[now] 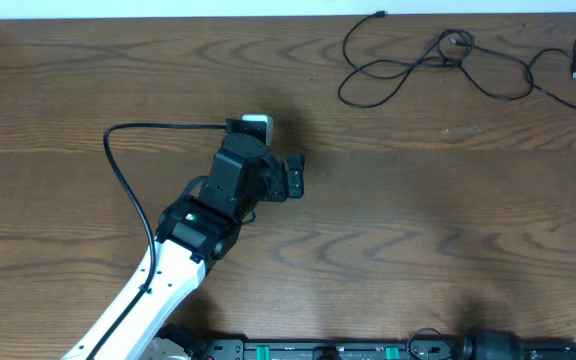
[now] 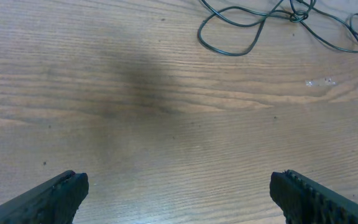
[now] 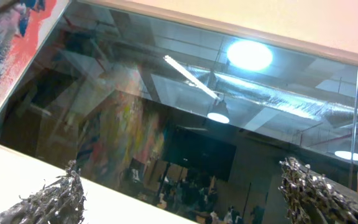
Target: Untangle cables
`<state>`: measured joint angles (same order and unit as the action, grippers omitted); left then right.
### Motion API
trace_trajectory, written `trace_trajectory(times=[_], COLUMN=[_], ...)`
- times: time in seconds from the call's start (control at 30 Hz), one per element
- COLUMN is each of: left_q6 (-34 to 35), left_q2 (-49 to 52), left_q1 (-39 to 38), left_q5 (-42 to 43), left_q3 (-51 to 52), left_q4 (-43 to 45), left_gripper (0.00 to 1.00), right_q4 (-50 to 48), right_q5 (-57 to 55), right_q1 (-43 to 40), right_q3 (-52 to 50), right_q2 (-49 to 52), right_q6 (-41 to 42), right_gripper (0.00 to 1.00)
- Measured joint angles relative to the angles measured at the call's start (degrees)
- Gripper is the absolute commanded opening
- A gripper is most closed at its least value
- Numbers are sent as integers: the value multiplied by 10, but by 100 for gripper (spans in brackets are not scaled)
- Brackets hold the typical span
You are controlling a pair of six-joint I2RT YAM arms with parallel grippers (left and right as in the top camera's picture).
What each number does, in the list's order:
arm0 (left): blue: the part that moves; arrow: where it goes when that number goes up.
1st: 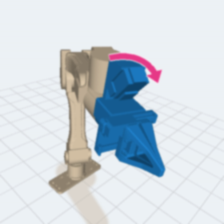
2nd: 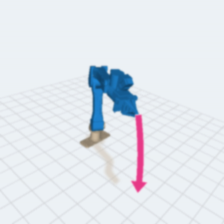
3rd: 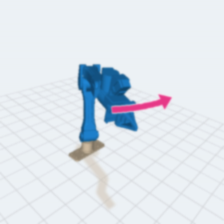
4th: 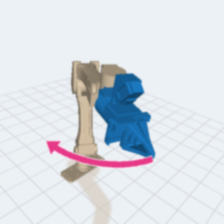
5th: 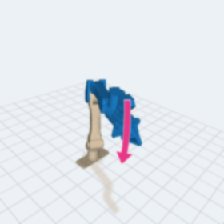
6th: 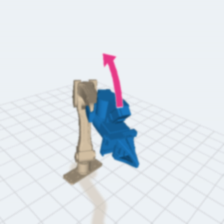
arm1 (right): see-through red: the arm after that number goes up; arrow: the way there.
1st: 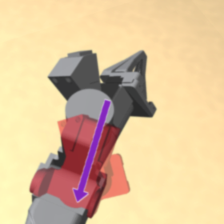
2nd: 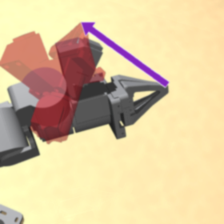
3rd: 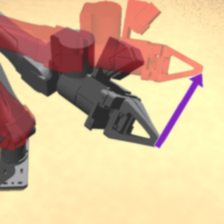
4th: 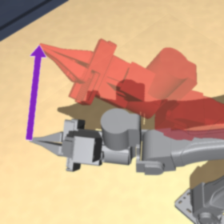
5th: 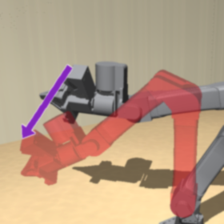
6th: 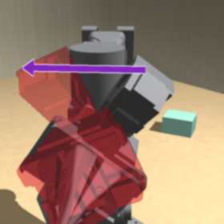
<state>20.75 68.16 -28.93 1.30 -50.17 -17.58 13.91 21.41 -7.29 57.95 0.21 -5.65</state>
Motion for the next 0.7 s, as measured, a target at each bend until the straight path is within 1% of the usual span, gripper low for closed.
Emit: trace_trajectory(times=[0.17, 0.47, 0.57, 0.7], left_q6=[0, 0, 0, 0], left_q2=[0, 0, 0, 0], left_q1=[0, 0, 0, 0], left_q5=[0, 0, 0, 0], left_q3=[0, 0, 0, 0], left_q4=[0, 0, 0, 0], left_gripper=[100, 100, 100, 100], right_q4=[15, 177, 191, 188], right_q5=[0, -12, -21, -25], right_q1=[0, 0, 0, 0], right_q3=[0, -8, -9, -10], right_q2=[0, 0, 0, 0], right_q6=[0, -3, -13, -19], right_gripper=[99, 99, 99, 99])
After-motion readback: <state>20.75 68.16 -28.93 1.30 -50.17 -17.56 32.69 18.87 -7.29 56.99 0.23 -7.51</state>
